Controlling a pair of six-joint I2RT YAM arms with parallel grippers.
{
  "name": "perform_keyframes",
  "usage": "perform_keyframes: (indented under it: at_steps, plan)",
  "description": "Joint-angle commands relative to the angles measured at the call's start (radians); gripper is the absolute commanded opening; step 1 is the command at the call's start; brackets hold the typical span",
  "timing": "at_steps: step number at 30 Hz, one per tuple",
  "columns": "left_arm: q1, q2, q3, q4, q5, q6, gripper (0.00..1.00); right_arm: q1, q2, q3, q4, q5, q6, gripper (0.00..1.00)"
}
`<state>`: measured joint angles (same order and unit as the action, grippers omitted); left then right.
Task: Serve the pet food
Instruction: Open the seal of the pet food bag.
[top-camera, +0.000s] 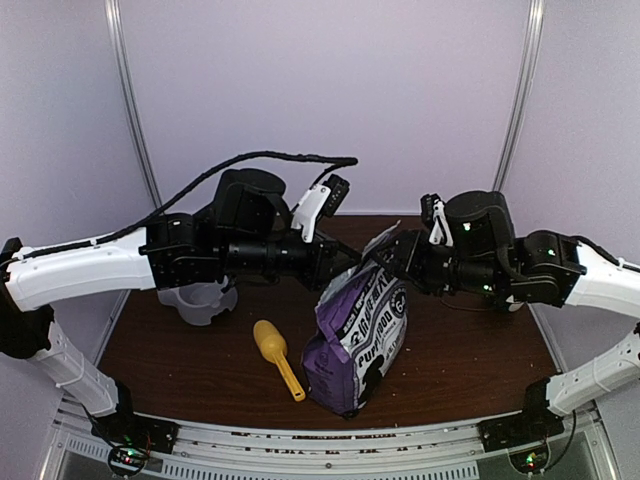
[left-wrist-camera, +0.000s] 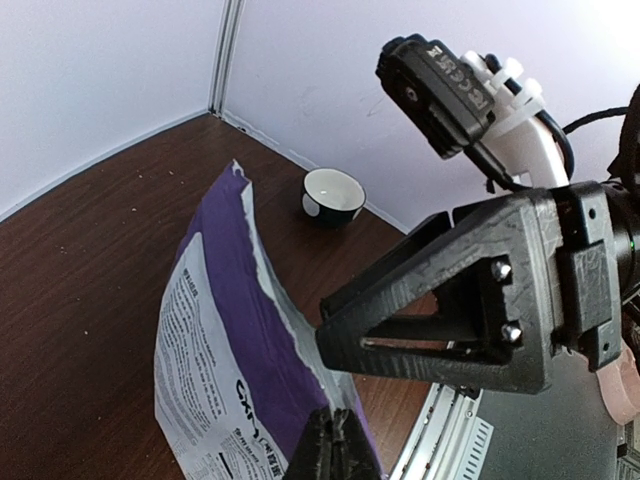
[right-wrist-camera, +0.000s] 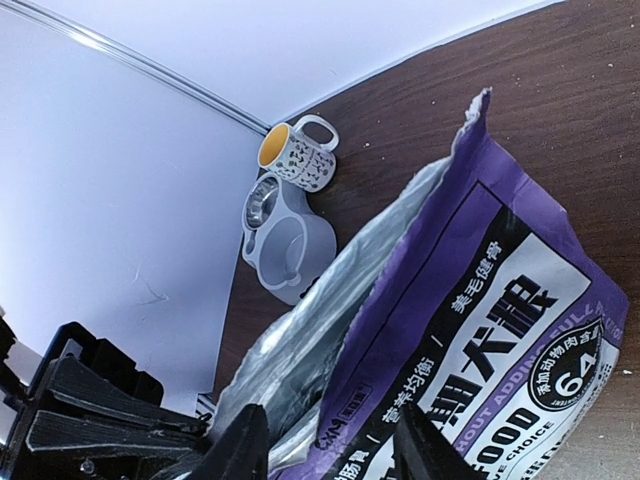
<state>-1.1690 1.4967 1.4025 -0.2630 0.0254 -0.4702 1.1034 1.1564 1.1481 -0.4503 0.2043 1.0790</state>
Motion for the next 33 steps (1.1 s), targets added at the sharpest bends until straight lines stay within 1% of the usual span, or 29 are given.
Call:
perform_keyframes:
  at_steps: [1,7,9,11,13,16,18,23,28,31,33]
  plan:
    - [-0.015,-0.041,0.052,0.080,0.024,-0.005,0.00,-0.008,0.023,0.039,-0.001,0.000,-0.009,0.39]
    - [-0.015,-0.035,0.056,0.078,0.034,-0.005,0.00,-0.010,0.055,0.040,0.007,-0.003,-0.015,0.36]
    - [-0.015,-0.034,0.057,0.076,0.034,-0.005,0.00,-0.010,0.069,0.050,0.010,-0.011,-0.022,0.27]
    - [-0.015,-0.036,0.057,0.076,0.025,-0.004,0.00,-0.011,0.081,0.064,0.000,-0.010,-0.027,0.14]
    - [-0.014,-0.044,0.057,0.070,-0.013,-0.017,0.00,-0.010,0.078,0.068,-0.010,0.001,-0.030,0.01]
    - [-0.013,-0.059,0.066,0.031,-0.113,-0.028,0.00,-0.011,0.058,0.070,-0.028,0.019,-0.047,0.00]
    - [-0.007,-0.060,0.087,-0.011,-0.168,-0.028,0.00,-0.012,0.047,0.089,-0.080,0.029,-0.065,0.00]
    - [0.014,-0.055,0.124,-0.099,-0.240,-0.040,0.00,-0.013,0.003,0.134,-0.236,0.037,-0.097,0.00]
    - [0.018,-0.063,0.147,-0.169,-0.338,-0.024,0.00,-0.013,-0.079,0.115,-0.350,0.022,-0.085,0.00]
    - [0.019,-0.065,0.152,-0.176,-0.346,-0.012,0.00,-0.012,-0.123,0.094,-0.376,0.006,-0.073,0.00]
    - [0.019,-0.061,0.159,-0.162,-0.304,0.005,0.00,-0.013,-0.140,0.089,-0.384,-0.004,-0.071,0.00]
